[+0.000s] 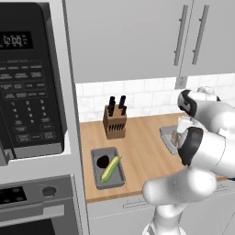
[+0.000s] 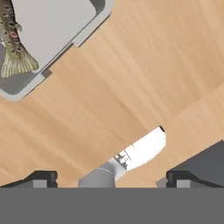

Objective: Take the meat container that has the fish and place it on the second highest rack of the freezer. Then take the vegetable container that has the avocado and corn and place it on the highest rack of the freezer.

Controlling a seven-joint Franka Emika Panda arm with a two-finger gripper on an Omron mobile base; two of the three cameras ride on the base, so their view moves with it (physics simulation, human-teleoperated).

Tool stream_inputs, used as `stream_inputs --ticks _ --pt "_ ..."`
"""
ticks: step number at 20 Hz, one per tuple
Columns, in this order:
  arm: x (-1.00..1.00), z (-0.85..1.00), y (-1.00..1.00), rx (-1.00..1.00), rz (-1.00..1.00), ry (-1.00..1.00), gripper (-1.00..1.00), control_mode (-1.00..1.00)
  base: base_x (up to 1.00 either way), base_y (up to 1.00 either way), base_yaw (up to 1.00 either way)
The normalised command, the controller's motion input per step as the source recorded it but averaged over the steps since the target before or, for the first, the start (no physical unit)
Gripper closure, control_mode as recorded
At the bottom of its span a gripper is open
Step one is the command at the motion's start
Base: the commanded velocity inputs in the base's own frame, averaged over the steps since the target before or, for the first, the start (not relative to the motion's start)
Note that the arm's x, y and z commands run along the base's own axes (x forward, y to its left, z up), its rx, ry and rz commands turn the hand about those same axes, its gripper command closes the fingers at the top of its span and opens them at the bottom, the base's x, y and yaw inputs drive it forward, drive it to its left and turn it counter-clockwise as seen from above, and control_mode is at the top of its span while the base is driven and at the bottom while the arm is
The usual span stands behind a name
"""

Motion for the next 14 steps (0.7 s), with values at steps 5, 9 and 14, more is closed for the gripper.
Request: stream_inputs --ticks 5,9,14 --pt "0.00 -0.24 -0.43 -0.08 -0.21 -0.04 -1.00 -1.00 0.00 0.00 0.00" --pt "0.21 -0.28 -0.36 -0.12 -0.16 -0.05 -1.00 -1.00 0.00 0.00 0.00" --pt "0.29 -0.14 -0.04 -0.15 -0.10 -0.08 -1.00 -1.00 0.00 0.00 0.00"
